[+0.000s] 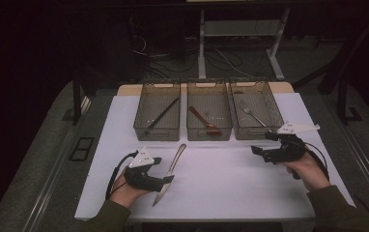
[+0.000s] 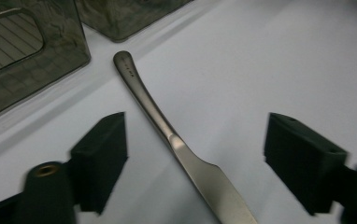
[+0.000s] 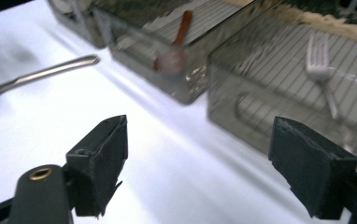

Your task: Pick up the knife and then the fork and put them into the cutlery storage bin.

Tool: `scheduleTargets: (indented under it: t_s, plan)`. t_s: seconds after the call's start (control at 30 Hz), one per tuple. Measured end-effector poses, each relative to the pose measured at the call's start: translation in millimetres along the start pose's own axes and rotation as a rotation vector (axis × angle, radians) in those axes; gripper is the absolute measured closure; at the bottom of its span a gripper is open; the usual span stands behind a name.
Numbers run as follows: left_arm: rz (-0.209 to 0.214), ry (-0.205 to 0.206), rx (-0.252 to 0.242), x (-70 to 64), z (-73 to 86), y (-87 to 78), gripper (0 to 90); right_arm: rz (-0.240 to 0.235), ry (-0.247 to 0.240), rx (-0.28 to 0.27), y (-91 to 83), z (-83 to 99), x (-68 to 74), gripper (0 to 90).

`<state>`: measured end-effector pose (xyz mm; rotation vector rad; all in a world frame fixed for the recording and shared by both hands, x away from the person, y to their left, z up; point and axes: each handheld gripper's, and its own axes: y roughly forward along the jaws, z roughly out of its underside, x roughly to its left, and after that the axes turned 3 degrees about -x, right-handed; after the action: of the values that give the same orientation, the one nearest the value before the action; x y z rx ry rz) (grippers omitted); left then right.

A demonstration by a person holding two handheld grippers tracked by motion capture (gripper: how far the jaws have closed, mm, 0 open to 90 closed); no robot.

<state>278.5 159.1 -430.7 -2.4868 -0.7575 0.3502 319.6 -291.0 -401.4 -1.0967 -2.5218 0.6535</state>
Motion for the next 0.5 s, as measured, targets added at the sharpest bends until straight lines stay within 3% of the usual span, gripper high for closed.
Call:
scheduleTargets:
  t_s: [0.3,0.5]
  plan:
    - [0.026,-0.005,0.021,-1.8,-3.5,-1.1,69.6,-0.032,-0.037,-0.008,-3.9,33.1,19.5,17.2]
    - [0.04,0.008,0.07,-4.8,-4.2,5.8,88.6,-0.051,-0.03,-0.014,-9.4,48.7,25.5,17.2]
